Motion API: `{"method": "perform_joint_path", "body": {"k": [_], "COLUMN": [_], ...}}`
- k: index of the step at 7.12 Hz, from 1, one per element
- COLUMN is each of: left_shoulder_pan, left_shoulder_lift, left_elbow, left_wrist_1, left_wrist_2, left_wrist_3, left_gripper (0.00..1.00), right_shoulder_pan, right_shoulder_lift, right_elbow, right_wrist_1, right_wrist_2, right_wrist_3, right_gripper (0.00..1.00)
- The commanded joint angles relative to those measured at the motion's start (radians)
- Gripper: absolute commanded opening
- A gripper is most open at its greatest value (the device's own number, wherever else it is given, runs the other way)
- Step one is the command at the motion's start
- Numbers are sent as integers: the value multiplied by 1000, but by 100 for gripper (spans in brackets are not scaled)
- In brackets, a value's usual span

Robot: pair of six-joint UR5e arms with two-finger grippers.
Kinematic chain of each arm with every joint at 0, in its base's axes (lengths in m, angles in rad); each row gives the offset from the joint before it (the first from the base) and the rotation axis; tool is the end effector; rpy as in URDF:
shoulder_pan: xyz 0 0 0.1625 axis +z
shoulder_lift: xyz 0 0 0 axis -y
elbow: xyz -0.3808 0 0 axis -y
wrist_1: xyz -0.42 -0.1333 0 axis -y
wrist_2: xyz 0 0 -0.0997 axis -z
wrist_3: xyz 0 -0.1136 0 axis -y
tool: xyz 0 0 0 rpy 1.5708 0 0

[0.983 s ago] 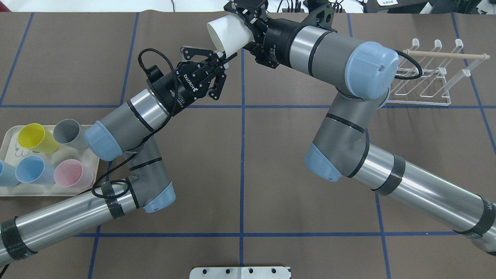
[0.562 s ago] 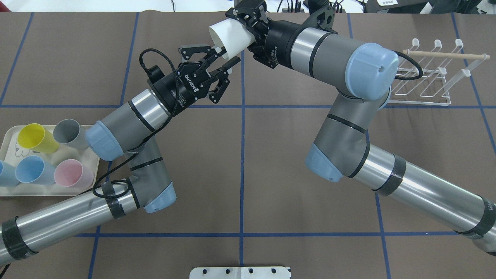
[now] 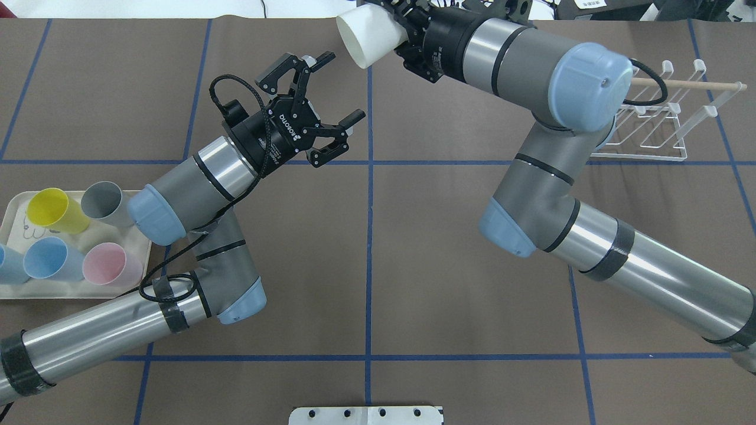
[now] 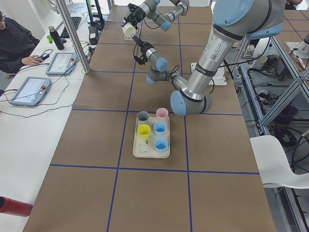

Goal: Transfer IKEA cup to right arm and place on rack

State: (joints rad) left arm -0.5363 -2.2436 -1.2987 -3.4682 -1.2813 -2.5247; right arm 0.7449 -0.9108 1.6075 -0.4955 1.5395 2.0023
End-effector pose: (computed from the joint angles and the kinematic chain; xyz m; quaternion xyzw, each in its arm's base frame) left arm 0.4647 -0.4690 0.1496 -0.1294 0.8955 -0.3714 0.2085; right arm -0.3828 -0.5392 0.0734 0.1306 -0.7634 0.3610 0.5194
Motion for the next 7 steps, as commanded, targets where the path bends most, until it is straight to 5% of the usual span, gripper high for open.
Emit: {"method": "perform_joint_path", "body": {"k": [1,3,5,7], "left_shoulder_pan": [-1,-2,-17,-19], "left_shoulder_lift": [2,2,2,5], "left_elbow": [-1,-1,-2,-1], "left_wrist_1": [-2,-2,-2,17], "left_wrist_2": [-9,-12,-125,-125], "left_wrist_3": [1,152,370,461], "left_gripper": [100,100,100,100], "right_shoulder_pan": [121,261,364,463], "right_shoulder_lift": [-61,-176,-281,-385], "right_elbow": [6,5,5,8], "right_wrist_1": [-2,-11,-20,-41], "right_wrist_2": [92,242,344,402], "right_wrist_3": [-84,-327,-552,-765], "right_gripper": [0,0,0,0]}}
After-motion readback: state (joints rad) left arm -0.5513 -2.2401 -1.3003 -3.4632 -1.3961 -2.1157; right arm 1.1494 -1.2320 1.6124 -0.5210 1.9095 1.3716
